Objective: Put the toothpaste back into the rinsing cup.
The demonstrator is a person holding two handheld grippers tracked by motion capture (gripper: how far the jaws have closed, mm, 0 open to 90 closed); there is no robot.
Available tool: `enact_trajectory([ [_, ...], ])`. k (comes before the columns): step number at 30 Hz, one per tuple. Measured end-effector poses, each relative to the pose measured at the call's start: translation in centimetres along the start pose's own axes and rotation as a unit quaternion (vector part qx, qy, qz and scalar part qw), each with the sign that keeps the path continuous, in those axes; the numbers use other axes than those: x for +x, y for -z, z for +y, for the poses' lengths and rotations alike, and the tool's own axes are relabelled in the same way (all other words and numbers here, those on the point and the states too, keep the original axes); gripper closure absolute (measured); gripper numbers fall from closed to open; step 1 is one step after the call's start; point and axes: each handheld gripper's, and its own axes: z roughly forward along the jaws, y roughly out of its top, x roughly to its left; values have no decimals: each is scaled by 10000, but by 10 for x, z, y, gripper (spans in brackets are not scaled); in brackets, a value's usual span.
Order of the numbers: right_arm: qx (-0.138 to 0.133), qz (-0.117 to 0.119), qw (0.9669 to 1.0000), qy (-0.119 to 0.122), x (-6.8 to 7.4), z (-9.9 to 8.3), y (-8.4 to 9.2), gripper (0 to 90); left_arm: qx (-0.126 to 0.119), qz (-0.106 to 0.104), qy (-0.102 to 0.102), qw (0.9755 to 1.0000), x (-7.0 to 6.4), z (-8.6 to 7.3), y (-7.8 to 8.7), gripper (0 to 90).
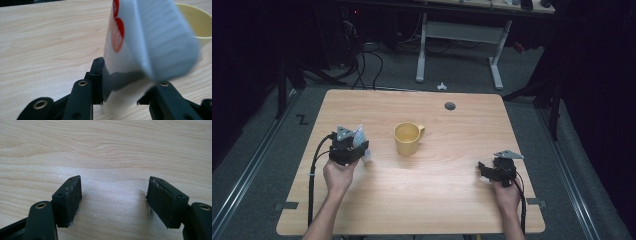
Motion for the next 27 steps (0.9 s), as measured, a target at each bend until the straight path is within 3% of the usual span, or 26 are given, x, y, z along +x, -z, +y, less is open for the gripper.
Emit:
enact_trajectory([
  [14, -1, 4, 10000, 0, 0, 0, 0, 283, -40, -134, 64, 9999, 0, 2, 6, 660],
  [27, -1, 1, 10000, 3, 0, 0, 0, 283, 12, -191, -94, 9998, -5, 6, 5, 661],
])
